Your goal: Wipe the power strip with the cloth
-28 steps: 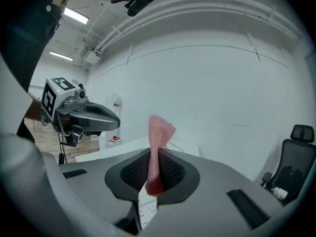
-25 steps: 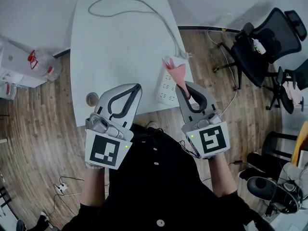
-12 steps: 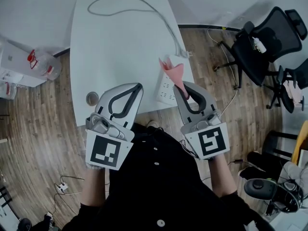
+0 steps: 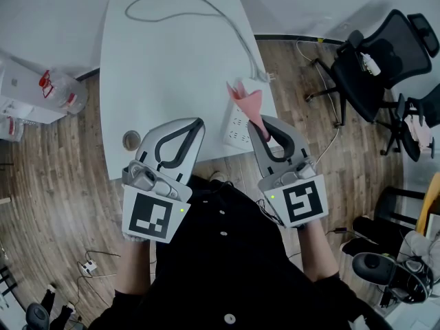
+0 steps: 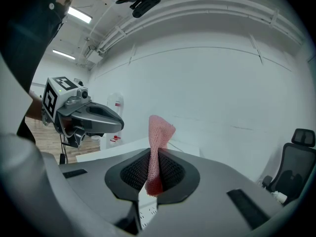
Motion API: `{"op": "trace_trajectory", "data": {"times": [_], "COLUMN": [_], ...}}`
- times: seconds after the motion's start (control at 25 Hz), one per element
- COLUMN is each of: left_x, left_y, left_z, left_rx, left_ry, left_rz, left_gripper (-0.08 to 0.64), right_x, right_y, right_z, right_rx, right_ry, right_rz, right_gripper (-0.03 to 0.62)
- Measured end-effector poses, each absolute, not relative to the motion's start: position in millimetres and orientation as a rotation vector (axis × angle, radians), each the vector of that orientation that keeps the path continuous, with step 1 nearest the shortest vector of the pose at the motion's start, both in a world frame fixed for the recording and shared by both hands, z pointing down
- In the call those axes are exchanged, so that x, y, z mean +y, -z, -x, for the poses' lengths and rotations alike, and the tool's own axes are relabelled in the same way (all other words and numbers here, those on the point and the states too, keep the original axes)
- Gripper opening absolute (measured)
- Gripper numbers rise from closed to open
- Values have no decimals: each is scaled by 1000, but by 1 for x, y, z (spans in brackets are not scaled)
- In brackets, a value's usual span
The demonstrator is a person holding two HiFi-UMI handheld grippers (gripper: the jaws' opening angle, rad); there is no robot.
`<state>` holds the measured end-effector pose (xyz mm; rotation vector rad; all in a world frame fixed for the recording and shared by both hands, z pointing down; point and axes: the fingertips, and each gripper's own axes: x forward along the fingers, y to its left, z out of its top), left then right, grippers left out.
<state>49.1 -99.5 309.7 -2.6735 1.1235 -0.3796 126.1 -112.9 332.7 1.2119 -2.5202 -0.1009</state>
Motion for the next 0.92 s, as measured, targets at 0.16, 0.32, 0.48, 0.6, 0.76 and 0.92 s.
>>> {"op": "trace_trajectory", "data": {"times": [0.16, 0.32, 0.48, 0.6, 0.76, 0.92], "left_x": [-99, -97, -97, -97, -96, -95], "left_y": [-309, -310, -310, -310, -311, -313], "left_z": [-49, -50, -50, -49, -49, -48], "left_rx": [1126, 1126, 1126, 1126, 1126, 1127], "left_ry": [378, 382, 379, 375, 379, 385], "left_rz": [2675, 2674, 2673, 2672, 2675, 2679], "left_gripper": [14, 14, 14, 14, 14, 14], "right_x": [-112, -111, -110, -110, -110, -109], "right_y": [-333, -334, -334, -334, -334, -336], "right_z": [-127, -128, -127, -125, -125, -126], "right_rx": [-2518, -2518, -2518, -2521, -2521, -2519], "right_ry": [95, 96, 90, 96, 98, 73], "right_rz": [-1211, -1211, -1209, -1208, -1208, -1221], "right_gripper": [54, 54, 54, 54, 54, 54]}}
